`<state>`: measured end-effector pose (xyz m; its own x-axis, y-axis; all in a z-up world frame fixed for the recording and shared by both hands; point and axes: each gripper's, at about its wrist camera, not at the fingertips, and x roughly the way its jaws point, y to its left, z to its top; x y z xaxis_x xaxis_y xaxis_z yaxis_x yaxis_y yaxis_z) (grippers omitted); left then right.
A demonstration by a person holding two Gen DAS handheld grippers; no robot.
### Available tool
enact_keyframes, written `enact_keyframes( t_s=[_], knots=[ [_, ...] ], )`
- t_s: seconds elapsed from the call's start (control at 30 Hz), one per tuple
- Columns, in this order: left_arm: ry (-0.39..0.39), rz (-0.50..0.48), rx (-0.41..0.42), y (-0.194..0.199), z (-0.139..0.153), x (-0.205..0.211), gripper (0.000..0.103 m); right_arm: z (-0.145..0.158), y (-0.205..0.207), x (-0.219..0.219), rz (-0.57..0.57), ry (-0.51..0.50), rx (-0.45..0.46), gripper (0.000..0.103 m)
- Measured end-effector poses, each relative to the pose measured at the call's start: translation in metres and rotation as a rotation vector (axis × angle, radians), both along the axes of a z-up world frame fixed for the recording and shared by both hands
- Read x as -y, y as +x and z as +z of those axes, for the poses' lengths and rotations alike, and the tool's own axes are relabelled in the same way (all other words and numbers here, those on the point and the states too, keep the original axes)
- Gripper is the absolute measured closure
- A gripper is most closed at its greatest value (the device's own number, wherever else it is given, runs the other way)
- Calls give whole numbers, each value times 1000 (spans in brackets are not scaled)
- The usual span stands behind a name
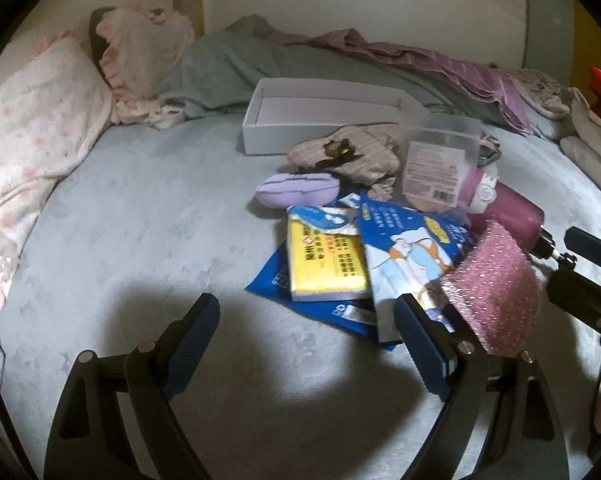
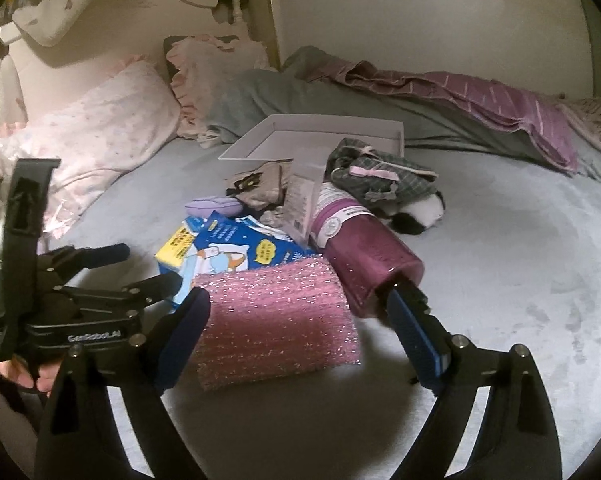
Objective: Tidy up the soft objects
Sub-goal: 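Grasp pink glittery pad with right tool while left tool grasps yellow package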
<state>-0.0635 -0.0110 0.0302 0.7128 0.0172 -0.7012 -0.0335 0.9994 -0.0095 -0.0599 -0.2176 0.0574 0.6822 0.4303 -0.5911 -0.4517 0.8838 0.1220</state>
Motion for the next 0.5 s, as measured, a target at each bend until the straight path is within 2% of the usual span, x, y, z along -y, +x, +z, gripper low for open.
enact_keyframes(
  t_s=[0.07,0.2,0.4,0.5],
  knots=[
    [-30,6,-14,3,-2,-5,14,1,1,1,18,16,-16,13],
    [-80,35,-38,6,-6,-16,22,2,3,3,54,27,-47,13],
    [-77,29,5,-1,-1,-15,22,-6,10,-4,80,23,-85,12],
    [-67,0,-15,3,-3,-10,22,-12,13,-5,80,24,-126,9]
  ],
)
